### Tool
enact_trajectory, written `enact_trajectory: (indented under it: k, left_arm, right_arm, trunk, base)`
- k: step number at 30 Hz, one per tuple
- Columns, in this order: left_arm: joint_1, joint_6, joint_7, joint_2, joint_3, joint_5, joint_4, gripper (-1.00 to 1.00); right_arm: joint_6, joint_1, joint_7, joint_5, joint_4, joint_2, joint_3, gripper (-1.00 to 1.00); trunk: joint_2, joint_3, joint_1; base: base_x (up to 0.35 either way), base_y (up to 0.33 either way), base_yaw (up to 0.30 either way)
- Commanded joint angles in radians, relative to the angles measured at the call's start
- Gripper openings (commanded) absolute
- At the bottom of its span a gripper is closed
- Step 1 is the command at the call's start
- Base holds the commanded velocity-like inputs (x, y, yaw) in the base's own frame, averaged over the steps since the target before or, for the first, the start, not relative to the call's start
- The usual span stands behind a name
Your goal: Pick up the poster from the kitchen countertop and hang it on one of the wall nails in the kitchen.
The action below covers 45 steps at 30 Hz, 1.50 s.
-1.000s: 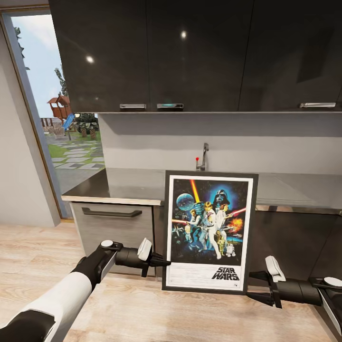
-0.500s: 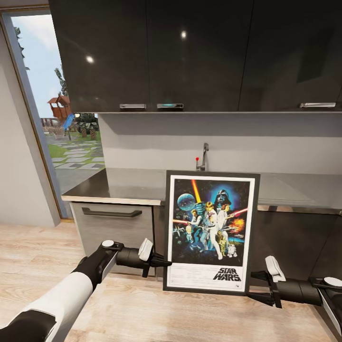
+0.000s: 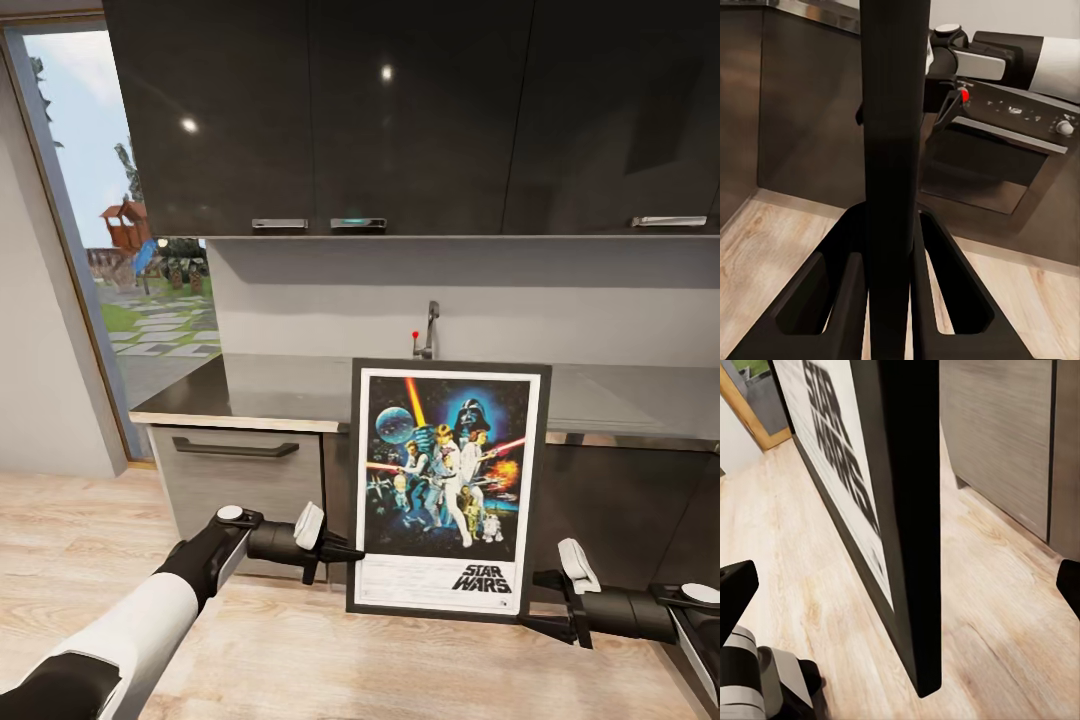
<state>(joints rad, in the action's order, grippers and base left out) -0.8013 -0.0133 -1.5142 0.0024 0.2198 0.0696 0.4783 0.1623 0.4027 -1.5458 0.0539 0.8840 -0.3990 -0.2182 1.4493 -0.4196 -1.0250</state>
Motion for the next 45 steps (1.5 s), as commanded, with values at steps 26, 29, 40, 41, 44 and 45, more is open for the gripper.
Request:
enact_trajectory:
  k: [26, 29, 40, 41, 44, 45]
  left_arm:
    - [-0.001, -0.005, 0.002, 0.001, 0.005, 0.007, -0.001, -1.0]
    - [-0.001, -0.005, 0.002, 0.001, 0.006, 0.007, -0.001, -1.0]
    - [-0.001, -0.005, 0.002, 0.002, 0.005, 0.007, -0.001, -1.0]
    - [-0.001, -0.005, 0.002, 0.002, 0.005, 0.007, -0.001, -1.0]
    - [-0.001, -0.005, 0.002, 0.002, 0.004, 0.007, -0.001, -1.0]
    - [-0.001, -0.005, 0.002, 0.002, 0.004, 0.007, -0.001, -1.0]
  right_arm:
    - [-0.03, 0.001, -0.004, 0.001, 0.001, 0.003, -0.003, 1.0]
    - [-0.03, 0.001, -0.004, 0.001, 0.0, 0.003, -0.003, 1.0]
    - [-0.03, 0.001, -0.004, 0.0, 0.001, 0.003, -0.003, -1.0]
    - [-0.03, 0.001, -0.004, 0.0, 0.0, 0.003, -0.003, -1.0]
    - [-0.029, 0.001, -0.004, 0.0, 0.001, 0.003, -0.003, -1.0]
    - [-0.029, 0.001, -0.004, 0.0, 0.001, 0.003, -0.003, -1.0]
  trunk:
    - [0.001, -0.001, 0.0]
    - [0.001, -0.001, 0.0]
    - [0.001, -0.001, 0.0]
    - [0.001, -0.001, 0.0]
    - [0.001, -0.001, 0.0]
    - [0.001, -0.001, 0.0]
  base:
    - [0.0, 0.0, 0.0]
    - [0.0, 0.0, 0.0]
    - [0.0, 0.0, 0.0]
    - [0.0, 0.0, 0.0]
    - [0.0, 0.0, 0.0]
    - [0.0, 0.0, 0.0]
